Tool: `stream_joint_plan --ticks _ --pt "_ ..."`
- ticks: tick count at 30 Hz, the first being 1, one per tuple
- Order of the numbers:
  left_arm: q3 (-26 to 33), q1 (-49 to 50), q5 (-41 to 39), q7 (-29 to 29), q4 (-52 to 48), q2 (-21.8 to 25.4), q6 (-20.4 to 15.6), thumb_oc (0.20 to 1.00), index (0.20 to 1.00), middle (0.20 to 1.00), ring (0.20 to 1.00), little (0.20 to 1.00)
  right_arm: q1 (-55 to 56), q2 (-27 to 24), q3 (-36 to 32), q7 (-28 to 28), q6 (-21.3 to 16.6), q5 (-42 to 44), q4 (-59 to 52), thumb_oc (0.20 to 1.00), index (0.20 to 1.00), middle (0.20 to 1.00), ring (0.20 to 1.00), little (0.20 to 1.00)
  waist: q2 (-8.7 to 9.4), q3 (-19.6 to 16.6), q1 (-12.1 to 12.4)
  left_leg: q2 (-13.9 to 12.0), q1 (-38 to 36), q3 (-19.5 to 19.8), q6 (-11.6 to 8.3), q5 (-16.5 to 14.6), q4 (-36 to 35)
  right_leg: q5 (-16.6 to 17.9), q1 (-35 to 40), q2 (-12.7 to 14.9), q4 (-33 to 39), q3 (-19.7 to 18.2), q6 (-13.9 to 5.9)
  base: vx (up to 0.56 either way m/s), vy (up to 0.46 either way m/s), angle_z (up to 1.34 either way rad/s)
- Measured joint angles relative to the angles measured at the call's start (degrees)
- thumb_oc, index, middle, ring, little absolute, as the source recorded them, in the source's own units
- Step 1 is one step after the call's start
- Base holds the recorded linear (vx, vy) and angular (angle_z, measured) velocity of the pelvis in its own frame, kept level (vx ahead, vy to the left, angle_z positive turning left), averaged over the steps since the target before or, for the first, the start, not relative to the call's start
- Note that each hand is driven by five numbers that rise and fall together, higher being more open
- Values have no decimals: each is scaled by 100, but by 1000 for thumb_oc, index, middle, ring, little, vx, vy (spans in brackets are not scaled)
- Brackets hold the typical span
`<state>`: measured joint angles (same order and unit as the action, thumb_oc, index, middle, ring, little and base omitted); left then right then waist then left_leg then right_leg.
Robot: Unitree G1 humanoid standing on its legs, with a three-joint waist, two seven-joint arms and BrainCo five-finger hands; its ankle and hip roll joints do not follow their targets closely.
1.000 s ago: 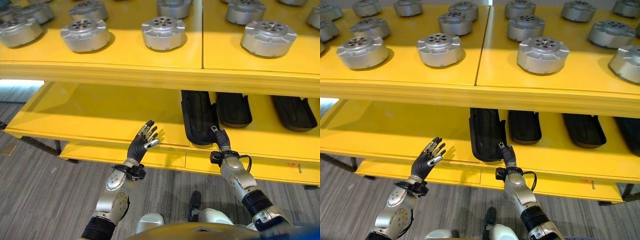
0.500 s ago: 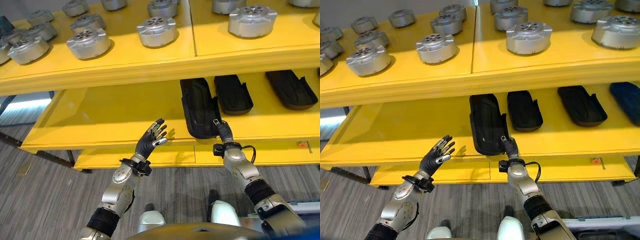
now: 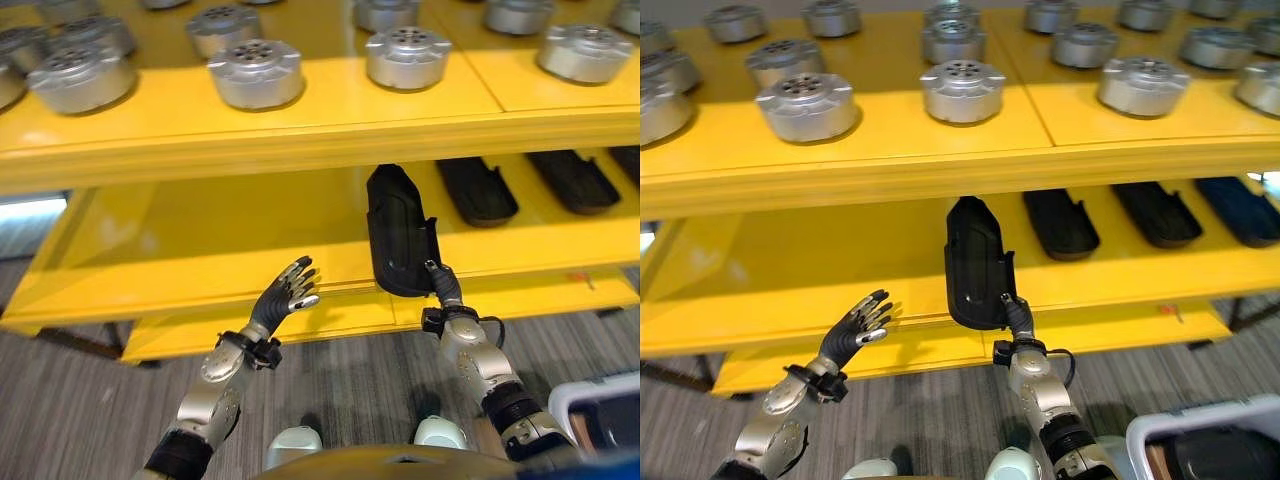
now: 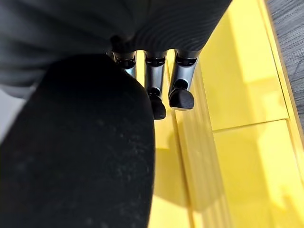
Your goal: Move parts from the plastic box to the shelf.
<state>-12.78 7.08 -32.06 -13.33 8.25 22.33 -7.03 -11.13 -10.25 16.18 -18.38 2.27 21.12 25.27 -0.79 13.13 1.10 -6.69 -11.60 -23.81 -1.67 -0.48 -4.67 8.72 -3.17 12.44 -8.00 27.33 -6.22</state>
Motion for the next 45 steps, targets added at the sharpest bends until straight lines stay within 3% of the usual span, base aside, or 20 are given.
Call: stream_joint_plan --ticks 1,2,3,6,7,11,12,14,15,16,18,19,20,22,23,27,35,38,41,45 --pt "0 -227 -10 31 -73 22 22 1000 1000 1000 1000 1000 -1 -156 -6 5 -12 2 -7 200 200 200 200 200 87 -16 -2 -62 164 190 -69 64 87 -748 62 -385 -281 -301 187 -101 -221 37" --pt "-39 -439 -29 98 -9 29 30 1000 1000 1000 1000 1000 -40 -257 -49 6 -23 2 2 200 200 200 200 200 148 -27 7 3 301 304 -68 63 186 -827 250 -427 59 -369 281 -117 -231 54" --pt "-20 -574 -64 154 69 11 33 1000 1000 1000 1000 1000 -186 -357 -46 14 -27 2 87 200 200 200 200 200 161 -32 51 43 363 370 -68 64 221 -831 342 -447 281 -456 360 -62 -182 38" --pt "63 -545 -114 219 97 -300 59 1000 1000 1000 1000 1000 -547 -484 -142 3 -64 2 156 200 200 200 200 200 -331 60 159 21 420 406 -91 86 245 -674 483 -619 633 -430 519 6 -160 9" --pt "56 -485 -104 216 82 -379 59 1000 1000 1000 1000 1000 -548 -483 -143 11 -64 2 157 200 200 200 200 200 -376 67 177 7 362 410 -94 87 238 -665 585 -658 720 -402 527 1 -98 15" --pt "-50 -348 -99 218 -5 -396 49 1000 1000 1000 1000 1000 -551 -495 -175 24 -67 -20 81 200 200 200 200 200 -368 90 168 -49 435 601 -153 46 607 -781 683 -652 739 -339 489 -97 -10 7" --pt "-44 -387 -97 237 -12 -378 42 1000 1000 1000 1000 1000 -597 -473 -152 32 -66 -99 78 200 200 200 200 200 -238 133 247 -35 713 734 -148 39 1116 -818 576 -503 657 -486 549 -81 305 -49" --pt "-43 -403 -93 209 -21 -408 39 1000 1000 1000 1000 1000 -667 -443 -65 55 -26 -228 66 200 200 200 200 200 -291 116 185 -137 748 900 -180 -134 1276 -741 624 -432 663 -601 659 -77 410 -34" --pt "-10 -460 -93 182 -28 -392 31 1000 1000 1000 1000 1000 -731 -443 -69 37 26 -227 55 200 200 200 200 200 -332 90 150 -266 726 918 -259 -140 1214 -743 622 -441 693 -599 666 -50 399 -7" --pt "5 -555 -92 104 -25 -395 13 1000 1000 1000 1000 1000 -859 -583 -71 45 52 -228 60 200 200 200 200 200 -338 87 144 -588 639 1158 -320 -43 865 -769 490 -399 577 -708 588 -56 387 -15" --pt "4 -564 -92 90 -24 -396 13 1000 1000 1000 1000 1000 -872 -605 -72 44 52 -227 65 200 200 200 200 200 -364 70 144 -613 639 1190 -325 -41 848 -765 472 -396 560 -737 573 -43 280 -14" --pt "-45 -668 -95 -6 0 -396 13 1000 1000 1000 1000 1000 -978 -715 -154 -7 64 -222 111 200 200 200 200 200 -439 60 114 -706 578 1099 -247 21 560 -657 371 -310 442 -791 400 -6 210 -10" --pt "-90 -751 -94 -58 13 -400 13 1000 1000 1000 1000 1000 -980 -793 -201 -38 59 -221 147 200 200 200 200 200 -508 66 113 -698 510 1036 -491 174 446 -623 386 -275 406 -792 288 5 274 -8" --pt "-137 -853 -93 -43 79 -252 5 1000 1000 1000 1000 1000 -973 -546 -256 -129 80 -190 406 200 200 200 200 200 -88 68 132 -183 453 1026 -354 96 359 -508 494 224 434 -833 97 24 231 27" --pt "-263 -875 -95 -40 124 -145 5 1000 1000 1000 1000 1000 -969 -402 -257 -165 87 -147 497 200 200 200 200 200 4 37 138 -38 436 1062 -267 47 397 -493 567 365 439 -835 111 31 143 35" --pt "-279 -666 -64 -37 126 63 -13 1000 1000 1000 1000 1000 -855 13 -175 -114 91 -126 477 200 200 200 200 200 101 -22 207 105 276 1128 -188 40 360 -209 757 414 571 -926 176 8 89 14" --pt "-236 -671 -38 -15 107 102 -15 1000 1000 1000 1000 1000 -927 -158 -122 14 94 -233 379 200 200 200 200 200 117 -22 343 -16 396 1186 -207 29 417 -154 730 273 619 -920 112 -36 -7 3" --pt "-229 -893 -39 -19 107 101 -13 1000 1000 1000 1000 1000 -1102 -358 -133 16 114 -259 386 200 200 200 200 200 308 0 481 -93 746 1176 -323 -61 795 -390 557 252 612 -895 -91 -112 -26 -10" --pt "-329 -1268 -40 -6 107 73 16 1000 1000 1000 1000 1000 -1682 -590 -148 23 201 -359 495 200 200 200 200 200 242 180 479 -344 1303 1246 -354 -225 1466 -484 141 131 232 -869 44 -144 -45 -2" --pt "-459 -1737 -56 4 106 57 16 1000 1000 1000 1000 1000 -2454 -808 -279 23 264 -306 765 200 200 200 200 200 172 592 484 -486 1785 1342 -312 -409 2105 -575 -179 110 -74 -880 126 -109 0 0"
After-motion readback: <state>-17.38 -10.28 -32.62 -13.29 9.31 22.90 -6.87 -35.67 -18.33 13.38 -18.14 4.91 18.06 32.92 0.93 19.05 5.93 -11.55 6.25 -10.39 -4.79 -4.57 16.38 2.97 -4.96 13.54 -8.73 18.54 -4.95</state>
